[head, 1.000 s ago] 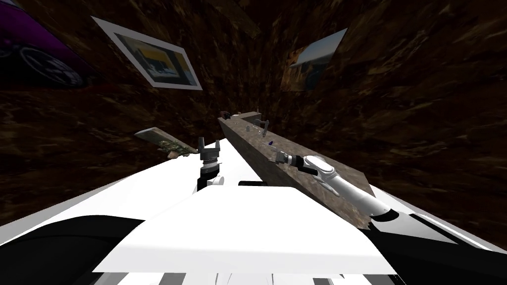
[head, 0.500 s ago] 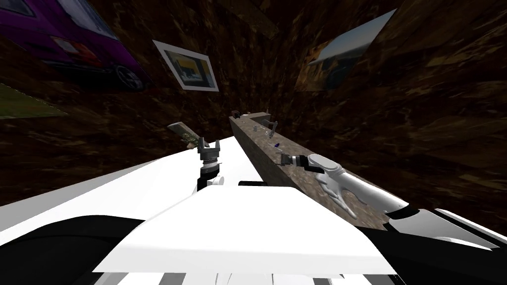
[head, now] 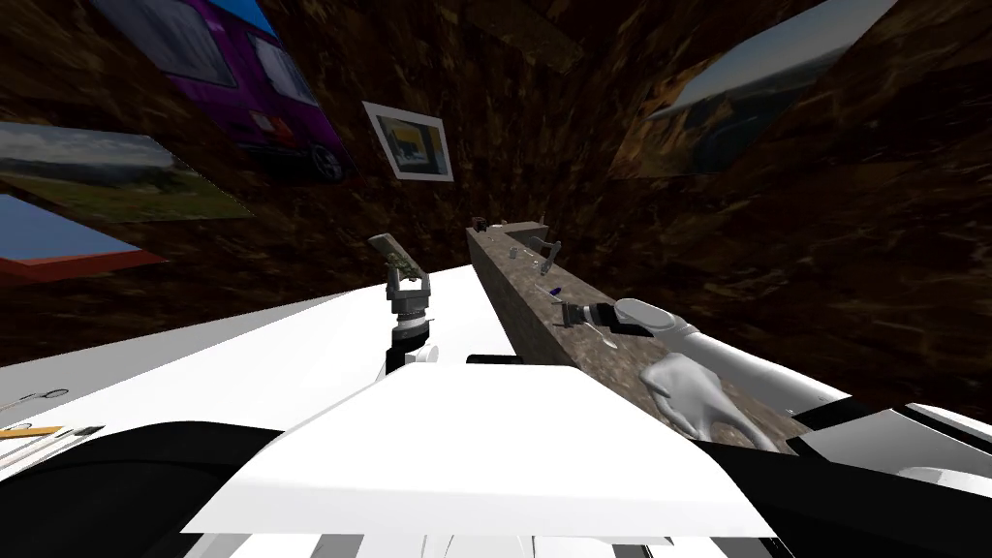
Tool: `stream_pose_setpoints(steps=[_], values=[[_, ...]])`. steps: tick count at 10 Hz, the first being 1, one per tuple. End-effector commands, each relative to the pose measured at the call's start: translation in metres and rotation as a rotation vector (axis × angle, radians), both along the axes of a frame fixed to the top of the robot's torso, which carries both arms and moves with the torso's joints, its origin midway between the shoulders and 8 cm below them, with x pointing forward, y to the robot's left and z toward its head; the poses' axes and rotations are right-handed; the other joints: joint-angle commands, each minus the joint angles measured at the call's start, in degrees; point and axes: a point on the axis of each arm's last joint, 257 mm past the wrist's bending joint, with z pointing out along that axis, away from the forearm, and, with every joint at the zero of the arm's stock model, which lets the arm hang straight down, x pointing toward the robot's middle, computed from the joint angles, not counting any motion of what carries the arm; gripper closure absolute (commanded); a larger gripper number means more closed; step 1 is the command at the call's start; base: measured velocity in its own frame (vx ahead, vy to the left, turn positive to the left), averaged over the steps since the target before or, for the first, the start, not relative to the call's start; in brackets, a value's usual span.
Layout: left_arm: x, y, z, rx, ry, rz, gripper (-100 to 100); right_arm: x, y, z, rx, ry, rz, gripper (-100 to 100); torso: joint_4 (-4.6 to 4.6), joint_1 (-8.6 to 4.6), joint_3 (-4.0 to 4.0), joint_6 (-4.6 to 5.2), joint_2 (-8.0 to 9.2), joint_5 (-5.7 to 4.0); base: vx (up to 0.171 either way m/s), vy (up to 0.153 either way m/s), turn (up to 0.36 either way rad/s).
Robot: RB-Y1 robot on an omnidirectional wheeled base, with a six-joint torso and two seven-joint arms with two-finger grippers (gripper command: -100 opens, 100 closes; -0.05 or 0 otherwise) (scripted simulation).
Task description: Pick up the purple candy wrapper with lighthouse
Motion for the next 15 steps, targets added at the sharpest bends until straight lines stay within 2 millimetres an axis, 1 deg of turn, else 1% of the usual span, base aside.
stream_pose_setpoints(steps=[1, 2, 3, 4, 5, 6, 7, 8, 9, 11, 12, 13, 14, 15], values=[[0.0, 0.0, 0.0, 0.0, 0.0, 0.0, 0, -0.006, -0.037, -0.008, -0.098, 0.028, -0.011, -100, 0.0, 0.0, 0.0, 0.0, 0.0, 0.0, -0.028, -0.048, 0.322], [0.0, 0.0, 0.0, 0.0, 0.0, 0.0, 0, -0.006, -0.043, -0.006, -0.113, 0.028, -0.012, -100, 0.03, -0.02, 0.08, -0.07, 0.14, 0.01, 0.008, -0.055, 0.238], [0.0, 0.0, 0.0, 0.0, 0.0, 0.0, 0, -0.011, -0.074, -0.009, -0.198, 0.052, -0.015, -100, 0.02, -0.02, 0.05, -0.01, 0.07, -0.01, 0.009, -0.044, 0.321], [0.0, 0.0, 0.0, 0.0, 0.0, 0.0, 0, -0.011, -0.079, -0.01, -0.202, 0.055, -0.027, -100, 0.01, 0.0, 0.03, -0.07, 0.04, 0.0, 0.011, -0.037, 0.177], [0.0, 0.0, 0.0, 0.0, 0.0, 0.0, 0, -0.017, -0.111, -0.011, -0.283, 0.082, -0.038, -100, 0.01, 0.04, 0.02, 0.0, 0.03, 0.0, 0.01, -0.035, 0.299], [0.0, 0.0, 0.0, 0.0, 0.0, 0.0, 0, -0.017, -0.114, -0.012, -0.286, 0.084, -0.044, -100, 0.0, 0.04, 0.01, -0.07, 0.01, 0.01, 0.004, -0.039, 0.185], [0.0, 0.0, 0.0, 0.0, 0.0, 0.0, 0, -0.024, -0.148, -0.011, -0.362, 0.114, -0.064, -100, 0.01, 0.04, 0.03, 0.01, 0.04, 0.0, 0.002, -0.037, 0.337], [0.0, 0.0, 0.0, 0.0, 0.0, 0.0, 0, -0.032, -0.174, -0.009, -0.423, 0.142, -0.08, -100, 0.02, 0.05, 0.03, -0.06, 0.05, 0.02, 0.014, -0.069, 0.418], [0.0, 0.0, 0.0, 0.0, 0.0, 0.0, 0, -0.033, -0.179, -0.009, -0.431, 0.144, -0.086, -100, 0.01, -0.06, 0.01, -0.03, 0.01, -0.01, 0.013, -0.066, 0.172], [0.0, 0.0, 0.0, 0.0, 0.0, 0.0, 0, -0.051, -0.232, -0.004, -0.544, 0.203, -0.13, -100, -0.01, -0.01, -0.02, -0.06, -0.03, -0.02, 0.019, -0.052, 0.379], [0.0, 0.0, 0.0, 0.0, 0.0, 0.0, 0, -0.06, -0.253, -0.002, -0.587, 0.231, -0.15, -100, -0.01, -0.03, -0.04, -0.04, -0.08, -0.01, 0.033, -0.069, 0.376], [0.0, 0.0, 0.0, 0.0, 0.0, 0.0, 0, -0.06, -0.253, -0.002, -0.587, 0.231, -0.15, -100, -0.03, -0.06, -0.07, -0.04, -0.13, -0.02, 0.023, -0.049, 0.119], [0.0, 0.0, 0.0, 0.0, 0.0, 0.0, 0, -0.07, -0.269, -0.001, -0.62, 0.258, -0.168, -100, -0.01, 0.01, -0.04, 0.05, -0.08, -0.02, 0.034, -0.024, 0.228], [0.0, 0.0, 0.0, 0.0, 0.0, 0.0, 0, -0.079, -0.282, -0.002, -0.644, 0.285, -0.183, -100, -0.02, 0.09, -0.06, -0.02, -0.11, 0.01, 0.055, -0.029, 0.338]])
